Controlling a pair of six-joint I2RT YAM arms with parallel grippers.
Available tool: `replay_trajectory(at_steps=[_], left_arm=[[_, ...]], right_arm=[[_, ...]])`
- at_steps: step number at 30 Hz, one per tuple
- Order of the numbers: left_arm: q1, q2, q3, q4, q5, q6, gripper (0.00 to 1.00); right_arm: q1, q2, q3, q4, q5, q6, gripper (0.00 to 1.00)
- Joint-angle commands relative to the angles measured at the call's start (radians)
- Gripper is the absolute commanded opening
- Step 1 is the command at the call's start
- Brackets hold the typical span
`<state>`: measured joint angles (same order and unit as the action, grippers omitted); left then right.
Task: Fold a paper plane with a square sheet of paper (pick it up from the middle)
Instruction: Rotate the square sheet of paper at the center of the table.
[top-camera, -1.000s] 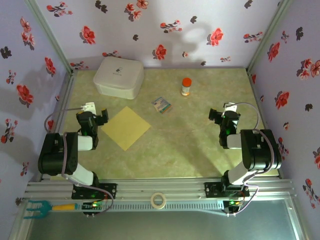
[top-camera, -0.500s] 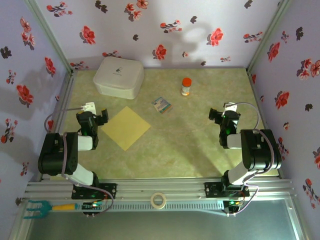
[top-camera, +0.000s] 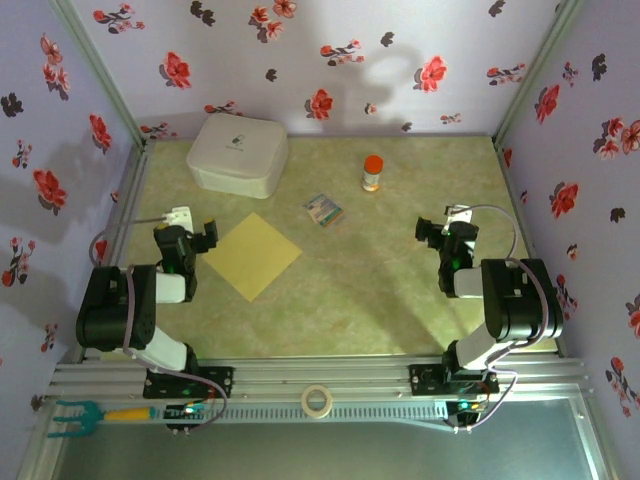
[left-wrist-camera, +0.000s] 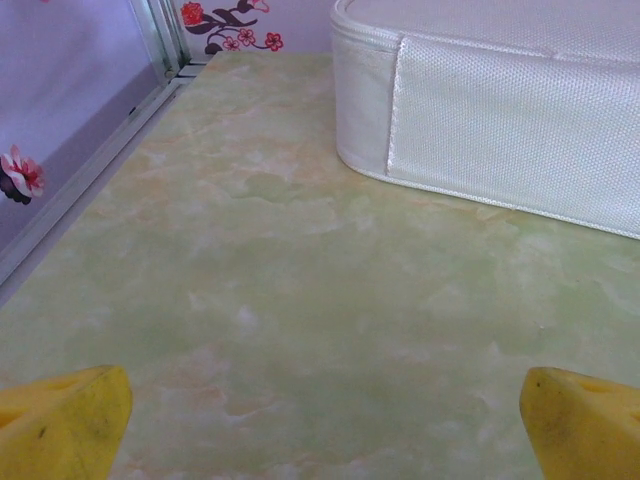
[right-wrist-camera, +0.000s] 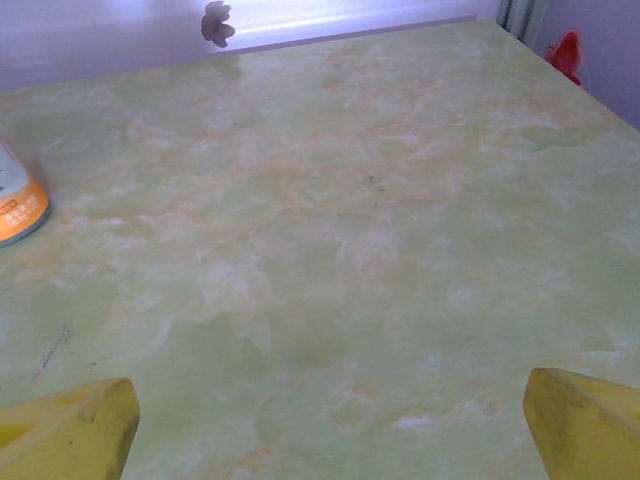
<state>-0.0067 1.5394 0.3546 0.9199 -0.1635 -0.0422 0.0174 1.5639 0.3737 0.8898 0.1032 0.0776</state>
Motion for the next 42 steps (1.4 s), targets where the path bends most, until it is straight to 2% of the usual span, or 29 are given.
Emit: replay_trajectory(at_steps=[1,7,9,13,15,17,21,24,25,27,32,34,36,42], left_arm=[[-0.003,-0.038,-0.026,0.057,0.016,0.025,1.0],[-0.003,-0.097,-0.05,0.055,-0.007,0.016,1.0],[-0.002,-0.149,-0.041,-0.025,-0.018,0.016,1.0],[0.004,-0.255,0.008,-0.236,-0.021,-0.053,1.0],[0.004,-0.302,0.012,-0.281,-0.032,-0.078,1.0],[0.004,-0.362,0.022,-0.352,-0.041,-0.098,1.0],[0.005,-0.449,0.107,-0.6,-0.023,-0.183,1.0],[0.006,-0.459,0.18,-0.746,0.078,-0.255,1.0],[0.006,-0.455,0.199,-0.774,0.11,-0.282,1.0],[0.007,-0.446,0.227,-0.814,0.179,-0.324,1.0],[0.009,-0.355,0.314,-0.909,0.417,-0.383,1.0],[0.005,-0.307,0.336,-0.909,0.498,-0.395,0.98],[-0.01,-0.253,0.358,-0.92,0.532,-0.401,0.97],[-0.107,-0.116,0.427,-0.979,0.539,-0.371,0.94]], right_arm=[[-0.001,-0.024,-0.025,0.054,-0.016,-0.025,0.99],[0.001,-0.031,-0.047,0.088,-0.018,-0.03,0.99],[0.005,-0.04,-0.059,0.108,-0.017,-0.035,0.99],[0.021,-0.11,-0.046,0.022,0.029,-0.039,0.99],[0.036,-0.189,-0.009,-0.124,0.083,-0.018,0.99],[0.038,-0.279,0.061,-0.356,0.106,0.047,0.99],[0.056,-0.385,0.182,-0.7,0.112,0.193,0.99],[0.056,-0.415,0.229,-0.829,0.078,0.449,0.99],[0.053,-0.424,0.246,-0.883,0.047,0.539,0.99],[0.046,-0.435,0.25,-0.899,-0.138,0.538,0.99],[0.051,-0.441,0.171,-0.705,-0.46,0.674,0.99],[0.064,-0.435,0.156,-0.679,-0.502,0.705,0.99],[0.079,-0.428,0.151,-0.689,-0.524,0.706,0.99],[0.115,-0.411,0.131,-0.711,-0.547,0.706,0.99]])
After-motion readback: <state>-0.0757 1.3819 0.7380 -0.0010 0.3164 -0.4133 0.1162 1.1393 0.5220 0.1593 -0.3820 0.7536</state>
